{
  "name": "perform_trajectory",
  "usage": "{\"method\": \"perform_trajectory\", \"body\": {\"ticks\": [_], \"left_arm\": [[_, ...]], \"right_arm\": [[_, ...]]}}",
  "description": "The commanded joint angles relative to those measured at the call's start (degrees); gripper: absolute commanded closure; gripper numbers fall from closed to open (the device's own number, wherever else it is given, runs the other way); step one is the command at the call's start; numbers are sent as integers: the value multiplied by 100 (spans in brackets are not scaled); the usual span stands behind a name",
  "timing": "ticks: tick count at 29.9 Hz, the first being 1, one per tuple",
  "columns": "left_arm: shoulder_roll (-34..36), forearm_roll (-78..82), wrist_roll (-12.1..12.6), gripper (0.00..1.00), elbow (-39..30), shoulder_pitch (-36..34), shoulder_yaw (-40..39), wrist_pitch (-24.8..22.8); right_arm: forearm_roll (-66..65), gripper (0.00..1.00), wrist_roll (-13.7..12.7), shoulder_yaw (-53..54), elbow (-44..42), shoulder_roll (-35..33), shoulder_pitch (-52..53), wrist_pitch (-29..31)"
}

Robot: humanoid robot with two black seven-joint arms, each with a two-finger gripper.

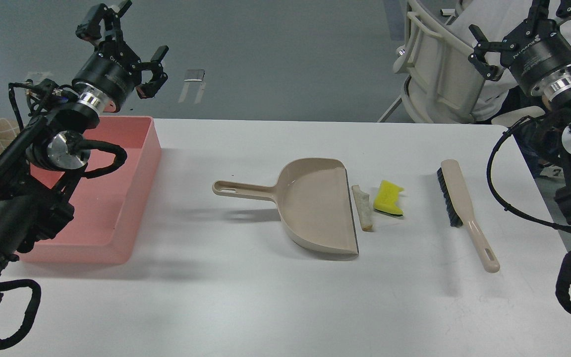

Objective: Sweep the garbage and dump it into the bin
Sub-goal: 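Lower the left arm from the raised pose toward the table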

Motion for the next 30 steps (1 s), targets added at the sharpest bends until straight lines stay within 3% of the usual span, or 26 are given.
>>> {"method": "perform_trajectory", "body": {"ticks": [1,12,16,27,30], "left_arm": [[1,4,-3,2,2,-23,-6,16],[45,-48,-3,2,-112,170,-23,-19],[124,-66,23,2,-455,293,-32,25],[1528,-48,-3,4,-2843,2233,-190,60],[1898,-40,-3,6,-3212,2629,-286,60]], "right_arm": [[-1,0,-2,-5,2,5,-1,0],[-1,0,-2,-5,29,-4,-132,0],[-1,0,-2,4,46,-12,-229,0],[-1,0,-2,56,81,-162,-291,0],[-1,0,-2,109,117,-249,-361,0]]}}
